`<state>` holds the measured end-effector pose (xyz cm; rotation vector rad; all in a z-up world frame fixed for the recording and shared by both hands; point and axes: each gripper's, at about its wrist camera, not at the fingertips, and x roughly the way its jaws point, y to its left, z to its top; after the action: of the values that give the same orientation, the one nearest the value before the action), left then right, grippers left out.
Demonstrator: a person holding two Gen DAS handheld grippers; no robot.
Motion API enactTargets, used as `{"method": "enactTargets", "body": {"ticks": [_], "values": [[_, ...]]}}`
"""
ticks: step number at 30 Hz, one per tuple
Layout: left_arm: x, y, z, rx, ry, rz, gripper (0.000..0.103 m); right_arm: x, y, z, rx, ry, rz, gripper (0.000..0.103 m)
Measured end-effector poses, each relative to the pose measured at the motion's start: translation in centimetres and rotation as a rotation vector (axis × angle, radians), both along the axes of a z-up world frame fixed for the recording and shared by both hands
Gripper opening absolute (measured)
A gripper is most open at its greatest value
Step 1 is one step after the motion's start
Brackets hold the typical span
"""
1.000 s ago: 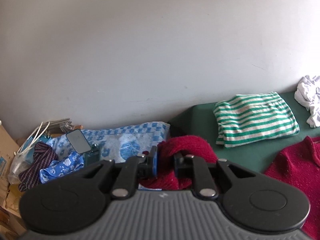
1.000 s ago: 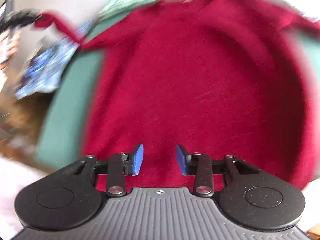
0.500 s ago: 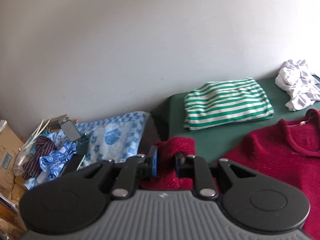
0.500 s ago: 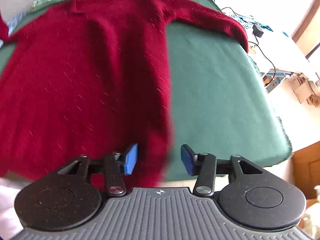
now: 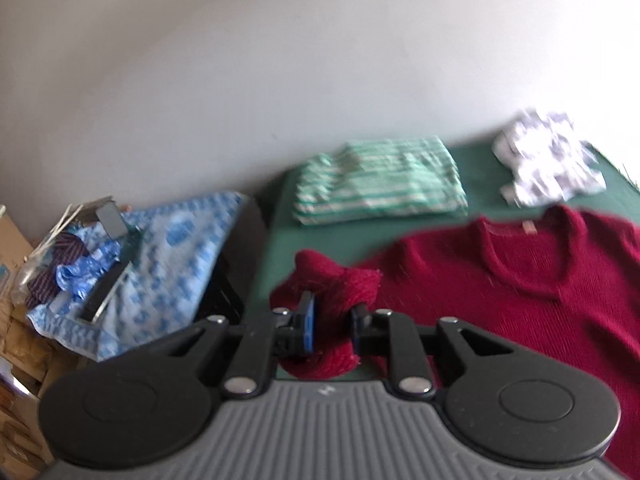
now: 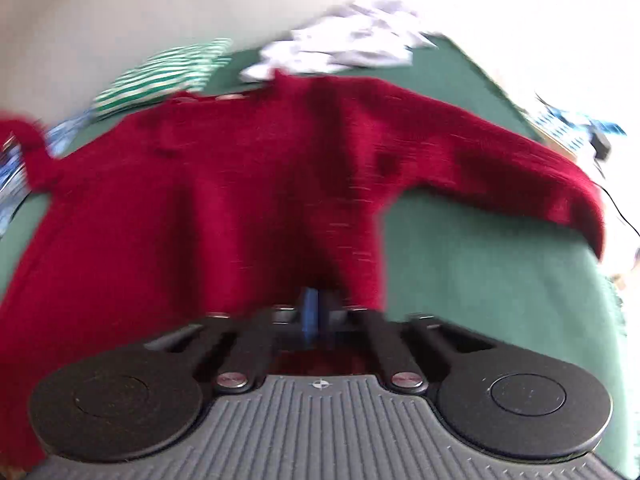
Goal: Fold clothes
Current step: 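Fold the sleeve across the sweater body with the left gripper while the right gripper smooths it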
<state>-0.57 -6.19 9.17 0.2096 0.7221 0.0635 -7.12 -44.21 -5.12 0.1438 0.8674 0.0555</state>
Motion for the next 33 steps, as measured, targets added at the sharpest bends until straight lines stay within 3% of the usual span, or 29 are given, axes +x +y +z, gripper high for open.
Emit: {"method": "enactTargets", "body": {"ticks": [1,2,7,9,10,11,12,16,17,19,22,23,25,28,31,33], "values": [[-0.6,-0.7,-0.8,0.006,0.015,-0.011,0.022,0.3,-0.1,0.3,0.011,-0.007,-0.002,0.000],[-1.1,-1.3,-1.5,0.001,0.033,-0.025,0.022,0.7,0.1,0.6,0.027,-0.024,0.013,0.010],[-2.9,-4.9,-5.4,0.001,0.101,-0.145,0.023,6.4,1.8,0.3,0.125,-0.014,0.038,0.035],[-3.6,-6.3,-7.0,0.013,0.127,-0.192,0.023,9.1,1.8,-0.7,0.089,0.009,0.028,0.033],[-3.9,-7.0,-7.7,0.029,0.141,-0.209,0.023,9.8,1.2,-0.9,0.041,0.005,0.014,0.021],[-4.2,-7.5,-8.4,0.047,0.158,-0.224,0.023,10.2,0.4,-0.8,-0.006,-0.005,0.002,0.003],[-4.4,-7.8,-9.0,0.060,0.171,-0.232,0.023,10.6,-0.5,-0.7,-0.052,-0.015,-0.010,0.000],[-4.9,-8.3,-10.7,0.108,0.187,-0.245,0.023,11.3,-2.1,0.9,-0.064,-0.022,-0.052,0.003],[-5.1,-8.3,-10.9,0.115,0.185,-0.248,0.024,11.3,-1.7,1.4,-0.030,-0.033,-0.029,0.012],[-5.4,-8.4,-11.2,0.121,0.187,-0.257,0.024,11.4,-0.4,1.6,-0.003,-0.028,0.037,0.010],[-6.0,-8.6,-11.5,0.152,0.179,-0.266,0.024,12.1,0.7,-0.1,-0.169,0.034,0.054,0.009],[-6.2,-8.7,-11.5,0.163,0.172,-0.271,0.024,12.2,0.5,-0.2,-0.179,0.042,0.043,0.008],[-6.8,-8.9,-11.4,0.173,0.156,-0.283,0.024,11.9,1.1,0.9,-0.117,0.048,0.072,0.018],[-7.7,-9.1,-11.2,0.171,0.131,-0.296,0.026,10.9,5.0,3.6,0.039,0.031,0.265,0.021],[-8.7,-9.2,-11.0,0.166,0.096,-0.295,0.026,9.8,11.5,5.0,0.209,0.091,0.501,0.042],[-9.2,-9.2,-10.9,0.149,0.082,-0.291,0.026,9.2,15.0,4.8,0.292,0.149,0.567,0.042]]}}
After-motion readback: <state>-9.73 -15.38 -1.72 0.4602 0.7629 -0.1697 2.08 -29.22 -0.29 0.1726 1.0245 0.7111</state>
